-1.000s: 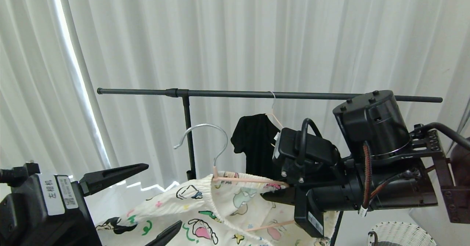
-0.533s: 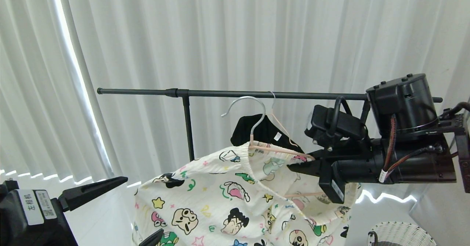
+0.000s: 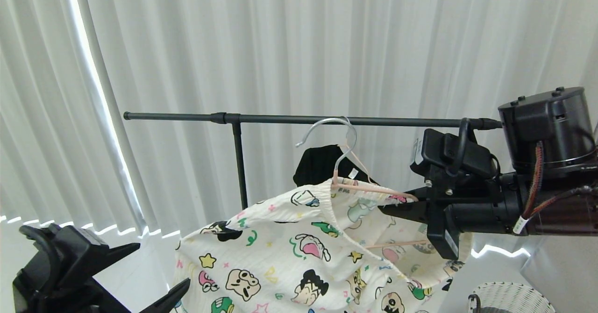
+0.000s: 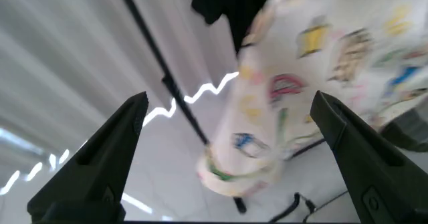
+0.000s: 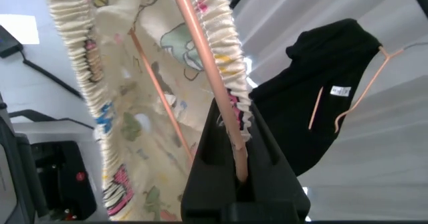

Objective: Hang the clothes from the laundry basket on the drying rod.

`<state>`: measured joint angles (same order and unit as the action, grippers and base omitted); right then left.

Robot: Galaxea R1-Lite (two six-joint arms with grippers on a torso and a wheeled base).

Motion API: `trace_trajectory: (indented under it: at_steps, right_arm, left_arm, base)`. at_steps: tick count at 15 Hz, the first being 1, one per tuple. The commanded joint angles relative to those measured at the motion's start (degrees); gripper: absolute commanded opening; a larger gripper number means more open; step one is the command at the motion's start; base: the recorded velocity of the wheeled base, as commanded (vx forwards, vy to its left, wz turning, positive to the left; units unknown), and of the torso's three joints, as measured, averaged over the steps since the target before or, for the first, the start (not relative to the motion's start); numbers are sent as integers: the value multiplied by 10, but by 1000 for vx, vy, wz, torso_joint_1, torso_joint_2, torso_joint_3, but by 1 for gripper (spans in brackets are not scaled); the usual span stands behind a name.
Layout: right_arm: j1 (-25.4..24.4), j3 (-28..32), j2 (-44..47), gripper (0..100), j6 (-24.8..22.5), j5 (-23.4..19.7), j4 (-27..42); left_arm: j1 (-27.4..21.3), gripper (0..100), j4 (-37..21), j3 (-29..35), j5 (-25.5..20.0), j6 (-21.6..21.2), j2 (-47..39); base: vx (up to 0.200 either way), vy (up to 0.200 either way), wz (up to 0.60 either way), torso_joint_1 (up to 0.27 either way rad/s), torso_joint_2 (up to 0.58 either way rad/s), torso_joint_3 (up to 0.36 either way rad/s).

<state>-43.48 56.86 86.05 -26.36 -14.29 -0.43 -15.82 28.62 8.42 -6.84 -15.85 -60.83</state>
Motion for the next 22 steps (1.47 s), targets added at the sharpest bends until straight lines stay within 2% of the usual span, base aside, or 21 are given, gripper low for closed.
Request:
trace_trajectory:
  at_steps: [1,4,5,10,14,16,19,22]
  right_arm:
    - [0,-1,-9,0,-2,0,0]
    - [-2,-3,-15,0,-4,0,0]
    - [-2,-3,-17,0,-4,0,-1]
    - [-4,-13,-19,0,-4,0,-2]
    - [5,-40,-40,0,1,2,-2]
    - [16,-39,-41,0,3,1,-6]
    - [21,-39,-34,0,25,3,-47]
    - [21,-38,-32,0,39,5,-59]
  left_arm:
    - [11,100,0,-4,-10,-2,-44]
    - [12,100,0,-8,-33,-1,-55]
    - [12,0,0,-8,-34,-1,-55]
    - [18,0,0,-13,-33,3,-65]
    - [112,0,0,-17,-32,3,-90]
    - [138,0,0,-18,-32,2,-98]
    - [139,0,0,-24,-31,0,-101]
    - [128,0,1,-28,-32,-2,-91]
  base:
    - [0,0,0,0,0,0]
    - [0,0,0,0,0,0]
    - [0,0,0,0,0,0]
    - [0,0,0,0,0,0]
    - [0,0,0,0,0,0]
    - [0,0,0,0,0,0]
    - [0,0,0,0,0,0]
    - [0,0,0,0,0,0]
